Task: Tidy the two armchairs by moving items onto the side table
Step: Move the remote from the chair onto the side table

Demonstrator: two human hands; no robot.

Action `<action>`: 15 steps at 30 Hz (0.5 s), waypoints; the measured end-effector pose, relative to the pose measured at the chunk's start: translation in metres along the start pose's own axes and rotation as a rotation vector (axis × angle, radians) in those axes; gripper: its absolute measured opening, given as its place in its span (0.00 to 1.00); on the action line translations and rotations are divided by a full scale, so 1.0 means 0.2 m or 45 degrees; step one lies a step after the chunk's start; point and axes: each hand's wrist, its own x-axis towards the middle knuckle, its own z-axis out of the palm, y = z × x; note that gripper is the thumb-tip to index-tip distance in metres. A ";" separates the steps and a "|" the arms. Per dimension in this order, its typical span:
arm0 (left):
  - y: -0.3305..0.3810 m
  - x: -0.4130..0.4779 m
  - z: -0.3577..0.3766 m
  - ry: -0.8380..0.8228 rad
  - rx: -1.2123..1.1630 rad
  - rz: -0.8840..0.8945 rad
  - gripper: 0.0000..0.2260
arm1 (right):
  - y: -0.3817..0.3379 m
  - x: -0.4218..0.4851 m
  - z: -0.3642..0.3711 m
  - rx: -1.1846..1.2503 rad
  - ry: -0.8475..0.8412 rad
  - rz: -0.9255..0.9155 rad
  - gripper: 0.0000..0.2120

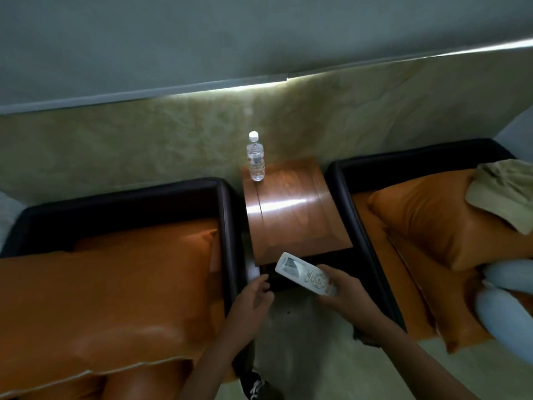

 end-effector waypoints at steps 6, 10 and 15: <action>0.21 0.55 0.03 -0.081 -0.047 0.078 0.29 | -0.01 0.47 -0.25 -0.058 -0.078 -0.048 0.28; 0.28 0.92 0.06 -0.124 -0.165 0.064 0.28 | 0.01 0.85 -0.36 -0.100 -0.174 -0.111 0.26; 0.31 1.43 0.11 0.075 -0.207 0.026 0.31 | 0.07 1.48 -0.45 -0.285 -0.226 -0.214 0.34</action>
